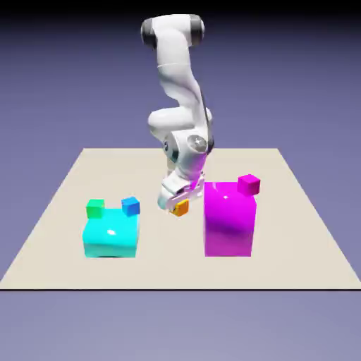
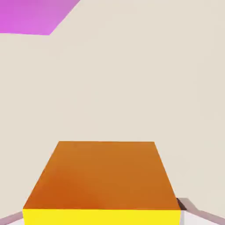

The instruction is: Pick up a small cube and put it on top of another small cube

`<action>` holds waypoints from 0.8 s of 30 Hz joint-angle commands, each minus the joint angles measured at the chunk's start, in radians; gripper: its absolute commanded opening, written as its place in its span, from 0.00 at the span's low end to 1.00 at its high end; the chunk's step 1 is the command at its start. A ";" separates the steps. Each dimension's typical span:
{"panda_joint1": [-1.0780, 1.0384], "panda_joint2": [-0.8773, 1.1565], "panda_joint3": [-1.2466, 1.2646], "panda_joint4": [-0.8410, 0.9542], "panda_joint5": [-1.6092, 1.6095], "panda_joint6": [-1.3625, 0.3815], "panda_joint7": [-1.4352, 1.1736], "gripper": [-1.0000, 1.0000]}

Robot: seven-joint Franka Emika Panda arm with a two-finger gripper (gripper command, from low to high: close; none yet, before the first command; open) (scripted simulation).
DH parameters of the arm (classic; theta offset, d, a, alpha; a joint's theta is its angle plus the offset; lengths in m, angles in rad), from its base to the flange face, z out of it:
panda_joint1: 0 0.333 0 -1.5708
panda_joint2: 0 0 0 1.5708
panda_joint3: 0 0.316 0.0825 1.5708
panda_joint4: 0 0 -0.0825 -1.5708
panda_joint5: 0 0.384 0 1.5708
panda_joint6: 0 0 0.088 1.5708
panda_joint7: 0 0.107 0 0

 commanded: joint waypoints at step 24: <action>-0.259 0.148 -0.345 0.391 0.043 -0.133 -0.452 0.00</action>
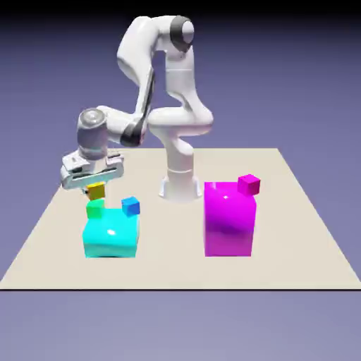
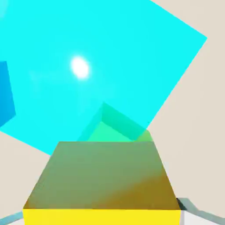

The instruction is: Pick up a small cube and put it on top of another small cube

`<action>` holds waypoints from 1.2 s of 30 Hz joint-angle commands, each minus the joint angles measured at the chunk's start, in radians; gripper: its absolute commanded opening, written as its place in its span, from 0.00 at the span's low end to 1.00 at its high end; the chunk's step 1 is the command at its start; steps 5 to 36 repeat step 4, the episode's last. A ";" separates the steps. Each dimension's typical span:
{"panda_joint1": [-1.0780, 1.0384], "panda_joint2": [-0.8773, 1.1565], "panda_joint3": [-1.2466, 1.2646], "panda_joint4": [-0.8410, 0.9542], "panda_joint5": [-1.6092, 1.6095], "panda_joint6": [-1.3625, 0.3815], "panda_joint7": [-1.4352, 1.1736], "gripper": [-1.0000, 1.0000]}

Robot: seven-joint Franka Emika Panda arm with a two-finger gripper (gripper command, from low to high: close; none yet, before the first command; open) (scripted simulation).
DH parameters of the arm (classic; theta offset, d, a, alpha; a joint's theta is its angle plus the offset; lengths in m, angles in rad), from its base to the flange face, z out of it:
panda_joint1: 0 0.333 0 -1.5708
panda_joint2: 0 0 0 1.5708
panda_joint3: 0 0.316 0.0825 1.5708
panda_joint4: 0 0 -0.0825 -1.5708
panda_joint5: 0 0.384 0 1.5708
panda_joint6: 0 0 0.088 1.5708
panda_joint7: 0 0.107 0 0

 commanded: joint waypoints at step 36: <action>0.011 -0.060 0.015 0.029 -0.011 -0.086 0.011 1.00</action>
